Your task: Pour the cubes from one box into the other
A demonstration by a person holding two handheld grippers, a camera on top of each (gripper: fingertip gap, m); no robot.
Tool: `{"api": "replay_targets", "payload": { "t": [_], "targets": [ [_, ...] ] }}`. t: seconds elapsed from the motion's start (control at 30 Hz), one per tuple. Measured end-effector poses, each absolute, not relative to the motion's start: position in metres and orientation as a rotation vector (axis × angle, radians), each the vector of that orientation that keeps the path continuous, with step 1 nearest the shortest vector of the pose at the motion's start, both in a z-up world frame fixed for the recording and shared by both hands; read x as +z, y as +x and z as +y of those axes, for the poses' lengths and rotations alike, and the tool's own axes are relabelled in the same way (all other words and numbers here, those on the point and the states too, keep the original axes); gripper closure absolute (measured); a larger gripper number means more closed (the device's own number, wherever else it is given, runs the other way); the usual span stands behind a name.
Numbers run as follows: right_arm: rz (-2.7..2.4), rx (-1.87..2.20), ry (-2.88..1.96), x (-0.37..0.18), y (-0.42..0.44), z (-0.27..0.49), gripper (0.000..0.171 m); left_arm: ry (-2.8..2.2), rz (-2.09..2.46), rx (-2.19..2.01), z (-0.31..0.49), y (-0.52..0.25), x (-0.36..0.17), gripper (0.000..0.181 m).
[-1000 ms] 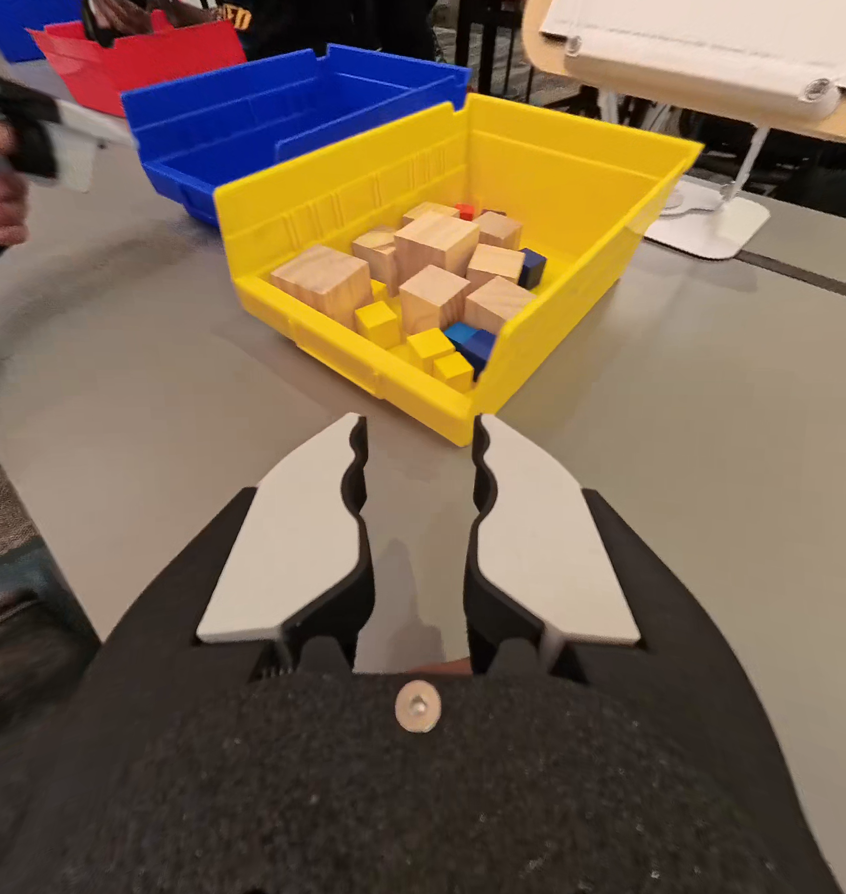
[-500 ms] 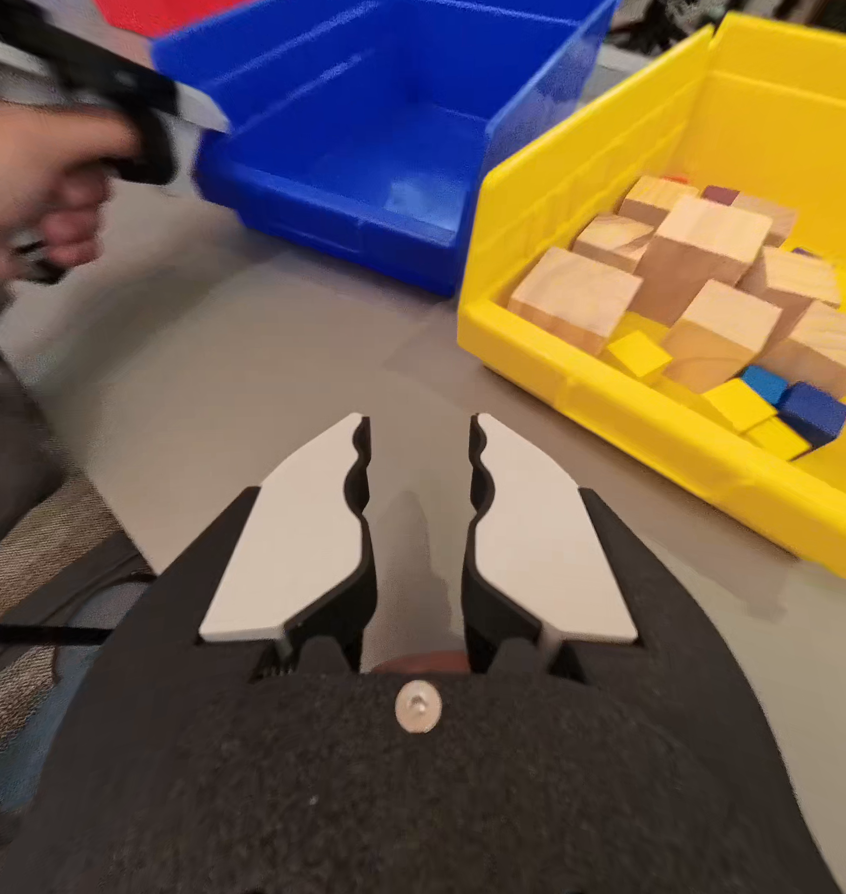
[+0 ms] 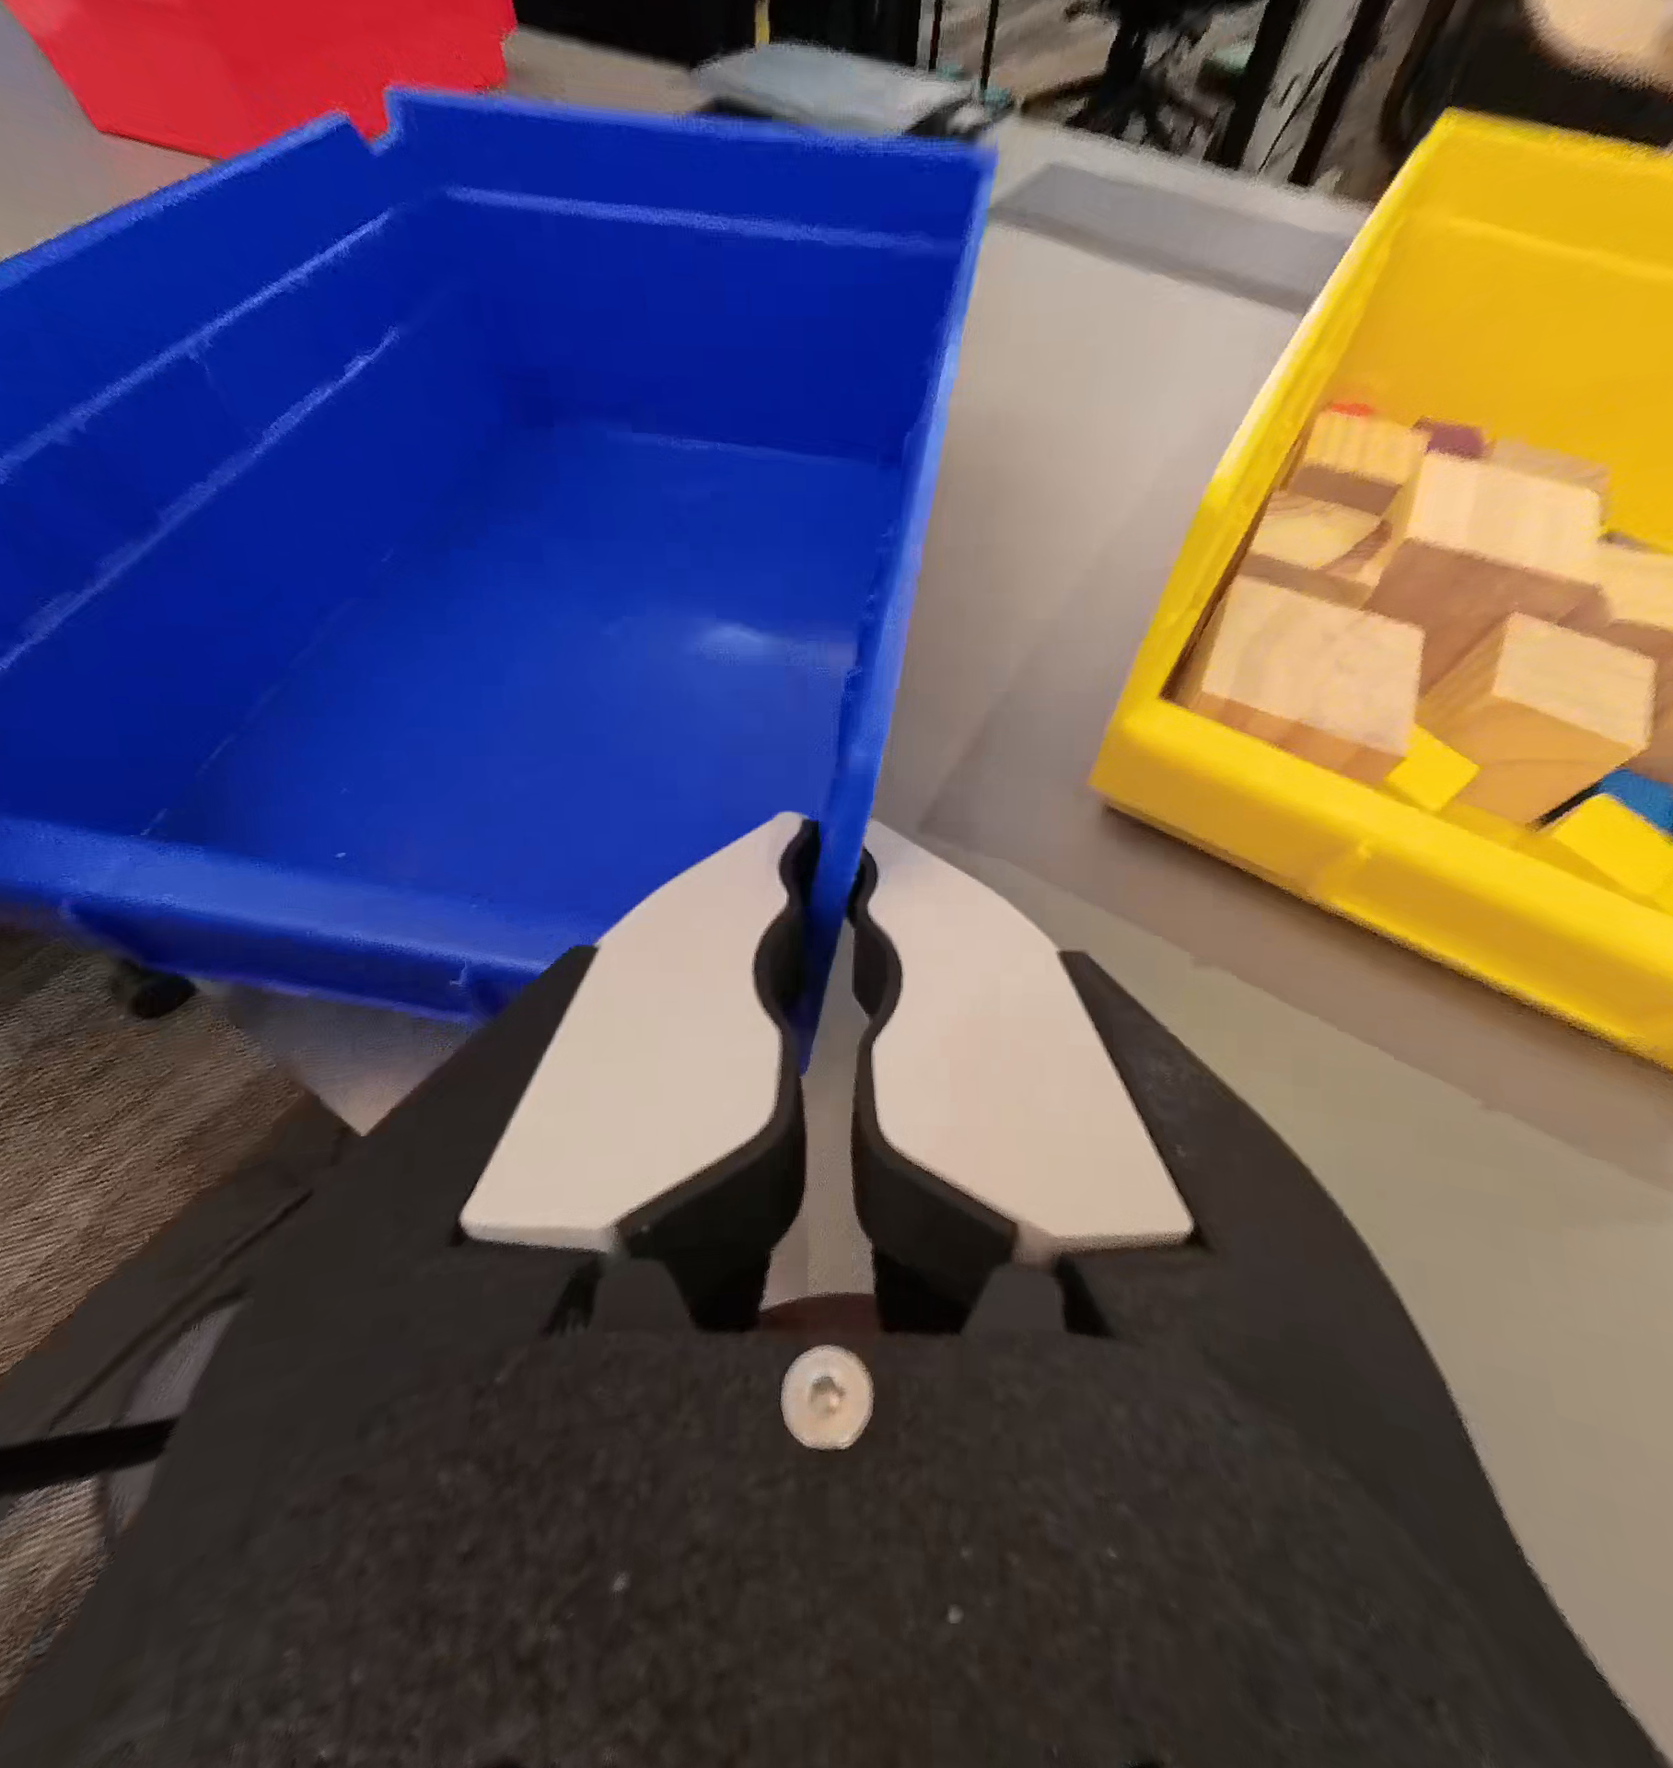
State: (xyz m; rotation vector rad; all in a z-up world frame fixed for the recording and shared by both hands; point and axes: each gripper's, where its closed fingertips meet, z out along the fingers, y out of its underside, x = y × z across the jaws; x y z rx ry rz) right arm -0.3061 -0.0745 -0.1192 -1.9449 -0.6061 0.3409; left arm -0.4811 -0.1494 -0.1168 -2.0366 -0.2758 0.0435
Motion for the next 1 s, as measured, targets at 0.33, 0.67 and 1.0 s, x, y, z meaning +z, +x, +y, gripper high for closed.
{"api": "replay_targets", "payload": {
  "t": [0.33,0.67,1.0],
  "targets": [
    [-0.47,0.253,-1.663,0.008,-0.232,-0.071,0.169,-1.758,-0.129,0.062,-0.139,-0.411,-0.004,0.176],
    [-0.106,0.073,-1.596,0.086,0.03,-0.014,0.169,-1.668,0.209,-0.153,-0.015,-0.163,0.081,0.176],
    [0.136,-0.044,-1.858,-0.026,0.263,0.017,0.17,-1.845,0.325,-0.319,0.044,0.073,-0.022,0.175]
  ]
}}
